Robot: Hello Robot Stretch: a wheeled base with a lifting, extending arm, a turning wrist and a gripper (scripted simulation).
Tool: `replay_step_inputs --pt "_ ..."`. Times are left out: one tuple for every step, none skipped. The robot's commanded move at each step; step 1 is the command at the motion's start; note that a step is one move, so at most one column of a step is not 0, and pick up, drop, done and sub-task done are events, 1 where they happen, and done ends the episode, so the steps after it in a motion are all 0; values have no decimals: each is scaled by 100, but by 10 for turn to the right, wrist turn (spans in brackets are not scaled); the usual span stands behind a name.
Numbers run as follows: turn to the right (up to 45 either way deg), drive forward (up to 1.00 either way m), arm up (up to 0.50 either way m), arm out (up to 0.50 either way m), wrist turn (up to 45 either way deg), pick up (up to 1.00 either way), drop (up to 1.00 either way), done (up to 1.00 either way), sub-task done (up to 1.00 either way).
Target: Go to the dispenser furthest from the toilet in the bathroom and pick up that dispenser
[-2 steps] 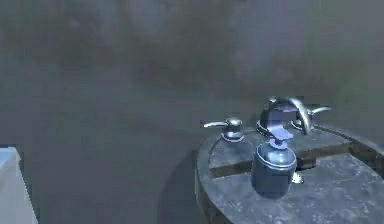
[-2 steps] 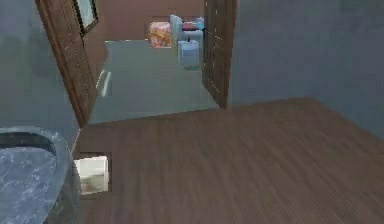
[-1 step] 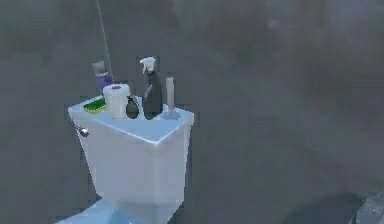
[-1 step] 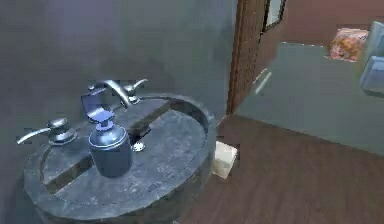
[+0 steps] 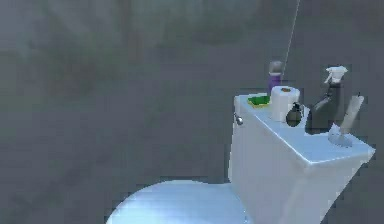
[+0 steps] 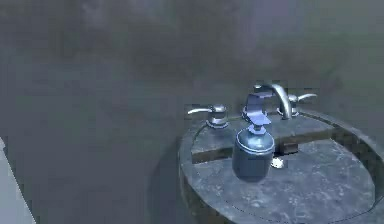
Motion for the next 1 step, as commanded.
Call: replay_step_inputs --pt "-450 0 0 0 0 0 0 0 0"
